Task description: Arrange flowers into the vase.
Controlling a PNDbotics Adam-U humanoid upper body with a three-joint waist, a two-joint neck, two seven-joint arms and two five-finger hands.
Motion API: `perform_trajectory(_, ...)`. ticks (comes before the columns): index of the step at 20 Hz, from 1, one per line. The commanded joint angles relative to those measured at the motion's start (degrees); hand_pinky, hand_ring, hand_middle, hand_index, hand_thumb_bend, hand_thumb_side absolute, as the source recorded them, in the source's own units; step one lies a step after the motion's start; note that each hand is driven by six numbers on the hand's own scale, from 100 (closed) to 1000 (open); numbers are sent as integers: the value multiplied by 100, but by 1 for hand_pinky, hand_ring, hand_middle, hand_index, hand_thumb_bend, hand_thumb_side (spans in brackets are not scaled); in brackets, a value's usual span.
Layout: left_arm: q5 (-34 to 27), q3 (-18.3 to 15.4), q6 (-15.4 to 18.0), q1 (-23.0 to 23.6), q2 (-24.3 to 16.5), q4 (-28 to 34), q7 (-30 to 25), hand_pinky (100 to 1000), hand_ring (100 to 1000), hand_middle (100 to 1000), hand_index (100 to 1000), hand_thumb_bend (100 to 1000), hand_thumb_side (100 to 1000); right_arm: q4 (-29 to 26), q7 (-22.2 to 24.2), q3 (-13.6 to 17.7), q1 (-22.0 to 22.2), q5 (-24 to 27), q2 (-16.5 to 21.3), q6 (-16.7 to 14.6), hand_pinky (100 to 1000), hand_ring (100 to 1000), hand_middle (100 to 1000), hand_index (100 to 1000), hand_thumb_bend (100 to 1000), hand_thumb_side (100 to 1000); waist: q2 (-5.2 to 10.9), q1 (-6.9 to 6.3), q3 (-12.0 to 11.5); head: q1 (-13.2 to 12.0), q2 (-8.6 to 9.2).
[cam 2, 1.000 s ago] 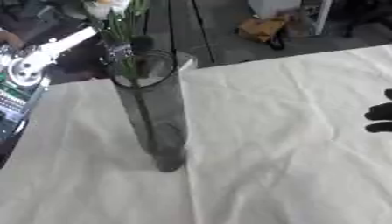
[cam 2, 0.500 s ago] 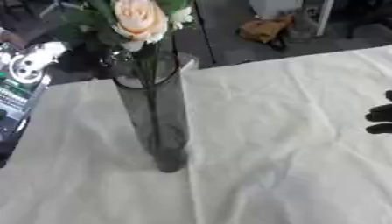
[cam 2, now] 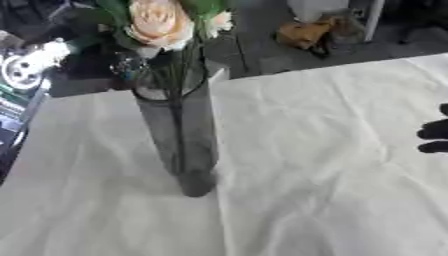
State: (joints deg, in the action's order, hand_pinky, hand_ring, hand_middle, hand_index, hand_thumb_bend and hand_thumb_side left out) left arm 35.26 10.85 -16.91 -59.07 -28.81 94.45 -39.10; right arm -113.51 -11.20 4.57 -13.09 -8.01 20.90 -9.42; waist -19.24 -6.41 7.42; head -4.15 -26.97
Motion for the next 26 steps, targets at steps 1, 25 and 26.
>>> perform_trajectory(1,80,-160,17,-65,-251,124,-115,869,894,937,1000,753,1000,-109,9,51,-23,-7,78,-13,576,649,602,817,100,1000,142,67,-13,14,13)
perform_trajectory(25,-35,-619,-70,678,-1010,519,-233,856,874,906,1000,741,1000,-109,-119,138,5,-10,94,-51,577,651,603,816,100,1000,207,152,-123,118,-40)
perform_trajectory(26,-56,-642,-87,723,-1034,553,-219,855,873,906,1000,739,1000,-109,-123,140,5,-11,94,-53,578,651,603,816,100,1000,207,158,-132,120,-40)
